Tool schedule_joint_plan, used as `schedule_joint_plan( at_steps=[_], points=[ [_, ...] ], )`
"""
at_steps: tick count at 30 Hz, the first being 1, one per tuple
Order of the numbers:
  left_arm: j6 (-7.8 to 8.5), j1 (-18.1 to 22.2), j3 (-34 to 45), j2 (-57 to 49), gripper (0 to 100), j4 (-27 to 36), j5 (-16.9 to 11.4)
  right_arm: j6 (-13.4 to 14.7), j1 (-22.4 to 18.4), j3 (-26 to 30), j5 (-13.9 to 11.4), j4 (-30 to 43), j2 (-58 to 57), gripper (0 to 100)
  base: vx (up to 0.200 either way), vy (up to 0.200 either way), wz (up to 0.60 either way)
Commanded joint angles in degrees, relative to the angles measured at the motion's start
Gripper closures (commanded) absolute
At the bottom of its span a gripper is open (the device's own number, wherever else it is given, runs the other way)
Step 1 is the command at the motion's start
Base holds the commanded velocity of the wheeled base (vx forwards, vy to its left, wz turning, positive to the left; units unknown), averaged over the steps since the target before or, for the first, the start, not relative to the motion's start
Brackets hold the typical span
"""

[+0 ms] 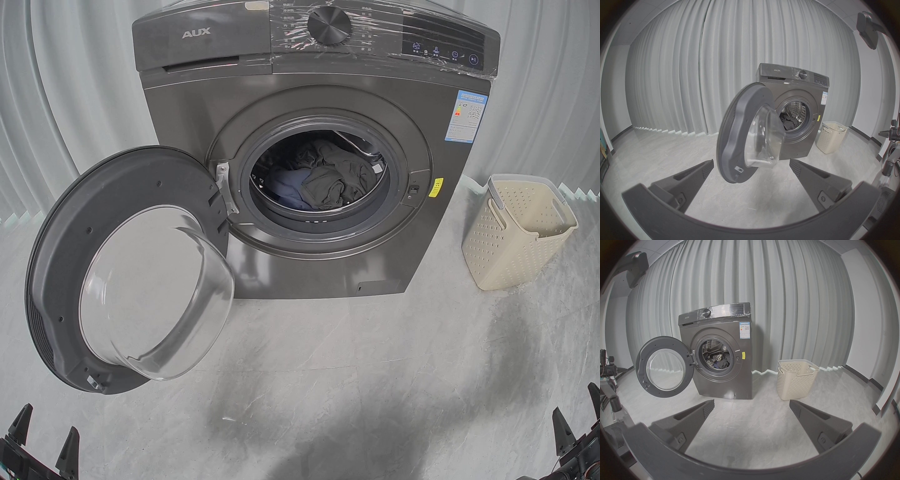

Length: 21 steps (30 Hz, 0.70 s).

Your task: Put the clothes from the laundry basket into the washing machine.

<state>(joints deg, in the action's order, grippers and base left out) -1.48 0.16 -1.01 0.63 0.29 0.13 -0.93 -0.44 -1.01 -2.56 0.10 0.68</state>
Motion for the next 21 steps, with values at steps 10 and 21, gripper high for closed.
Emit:
schedule_joint_plan(
  at_steps=[10, 21],
  points=[
    [0.07, 0.02, 0.84, -0.63, 0, -0.03, 0.04, 0.14, 0.09, 0.92, 0.01, -0.01, 0.11, 0, 0.0, 0.0, 0.0],
    [-0.02, 0.02, 0.84, -0.63, 0, -0.03, 0.13, 0.05, -0.09, 0.92, 0.45, -0.01, 0.11, 0, 0.0, 0.0, 0.05]
  ],
)
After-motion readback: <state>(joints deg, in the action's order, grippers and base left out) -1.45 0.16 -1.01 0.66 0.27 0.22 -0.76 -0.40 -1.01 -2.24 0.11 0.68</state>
